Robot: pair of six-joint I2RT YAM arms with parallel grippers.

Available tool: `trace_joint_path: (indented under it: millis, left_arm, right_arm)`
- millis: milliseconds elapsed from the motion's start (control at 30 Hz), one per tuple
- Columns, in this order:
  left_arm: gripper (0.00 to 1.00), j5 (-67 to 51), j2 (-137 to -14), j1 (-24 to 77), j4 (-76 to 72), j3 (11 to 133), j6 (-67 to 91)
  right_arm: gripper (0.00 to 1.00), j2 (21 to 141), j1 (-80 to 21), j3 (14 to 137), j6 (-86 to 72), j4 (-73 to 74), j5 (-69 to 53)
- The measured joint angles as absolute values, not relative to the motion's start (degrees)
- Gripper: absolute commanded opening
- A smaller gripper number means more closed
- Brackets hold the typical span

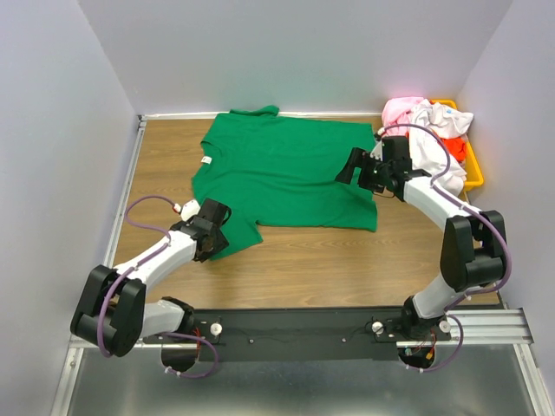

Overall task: Fold and stack the t-shirts
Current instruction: Fold the tshirt

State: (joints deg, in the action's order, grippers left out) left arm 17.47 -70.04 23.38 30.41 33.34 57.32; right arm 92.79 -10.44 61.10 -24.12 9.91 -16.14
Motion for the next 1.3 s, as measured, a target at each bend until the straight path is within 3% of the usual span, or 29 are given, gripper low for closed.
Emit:
trace_joint_path:
  millis: [867,1000,1167,1300]
  left_arm:
    - [0.55,18.90,-71.72,23.38,33.58,34.72,64.69]
    - [0.47,19.07,-73.47,23.38,33.87,35.90,64.58]
    - [0.15,19.03,-73.89,23.38,33.61,36.05,64.51]
    - [0.09,18.87,-73.69,23.38,33.28,35.64,64.29]
  right_arm:
    - [1.00,92.36,-7.79,60.27,-23.99,9.87,-16.45]
    - [1.00,92.38,-7.51,60.10,-23.97,9.87,-16.88]
    - [1.00,92.64,-6.98,59.88,-23.97,9.87,-17.23]
    - [1.00,92.82,-6.74,59.88,-23.97,9.85,-17.30]
